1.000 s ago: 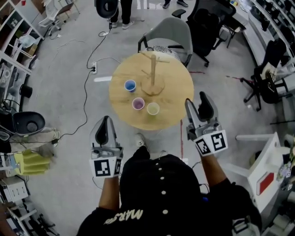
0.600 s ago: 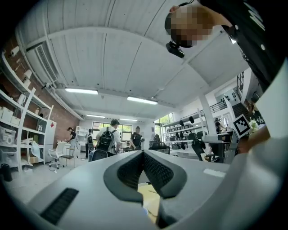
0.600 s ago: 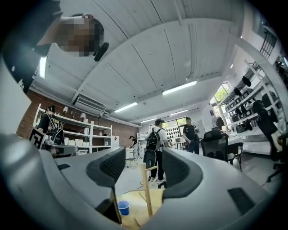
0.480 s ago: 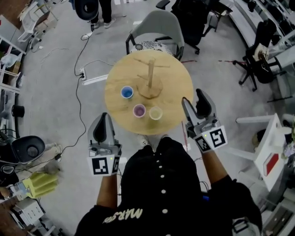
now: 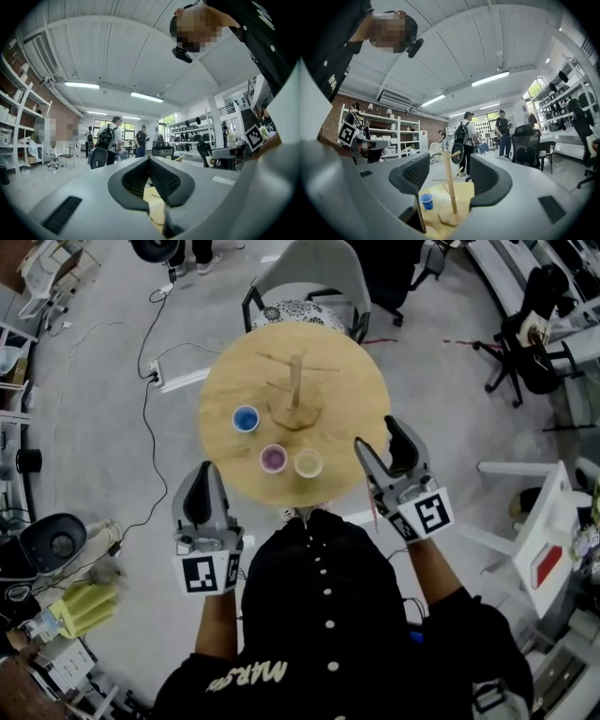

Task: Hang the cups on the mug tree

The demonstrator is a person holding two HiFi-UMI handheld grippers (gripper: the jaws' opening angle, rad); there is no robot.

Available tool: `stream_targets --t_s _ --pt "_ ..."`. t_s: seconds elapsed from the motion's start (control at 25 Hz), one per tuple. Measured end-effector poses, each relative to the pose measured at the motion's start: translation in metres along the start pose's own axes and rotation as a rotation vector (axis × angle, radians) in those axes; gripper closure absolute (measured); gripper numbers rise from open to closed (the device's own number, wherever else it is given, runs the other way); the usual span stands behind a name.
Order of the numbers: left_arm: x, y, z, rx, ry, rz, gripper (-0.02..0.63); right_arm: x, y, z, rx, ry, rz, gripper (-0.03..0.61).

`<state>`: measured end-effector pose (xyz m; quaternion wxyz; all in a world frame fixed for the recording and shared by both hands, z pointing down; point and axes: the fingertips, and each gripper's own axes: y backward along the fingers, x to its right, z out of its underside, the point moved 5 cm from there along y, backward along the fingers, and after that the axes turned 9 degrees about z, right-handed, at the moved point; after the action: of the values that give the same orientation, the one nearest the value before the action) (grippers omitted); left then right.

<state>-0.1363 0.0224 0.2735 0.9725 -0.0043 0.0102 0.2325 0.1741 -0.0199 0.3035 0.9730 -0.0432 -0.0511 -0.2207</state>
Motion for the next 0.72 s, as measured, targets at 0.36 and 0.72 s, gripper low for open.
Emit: stream_targets --t_s 0.36,0.72 --pt "0.008 -0.022 0.038 -0.059 0.033 0.005 0.618 -0.018 -0.007 0.123 -0.242 0.054 -0.267 0.258" --pt "0.008 -0.035 0.083 -0.115 0.024 0.035 0.618 -0.042 -0.02 0.238 -0.435 0.152 -0.434 0.172"
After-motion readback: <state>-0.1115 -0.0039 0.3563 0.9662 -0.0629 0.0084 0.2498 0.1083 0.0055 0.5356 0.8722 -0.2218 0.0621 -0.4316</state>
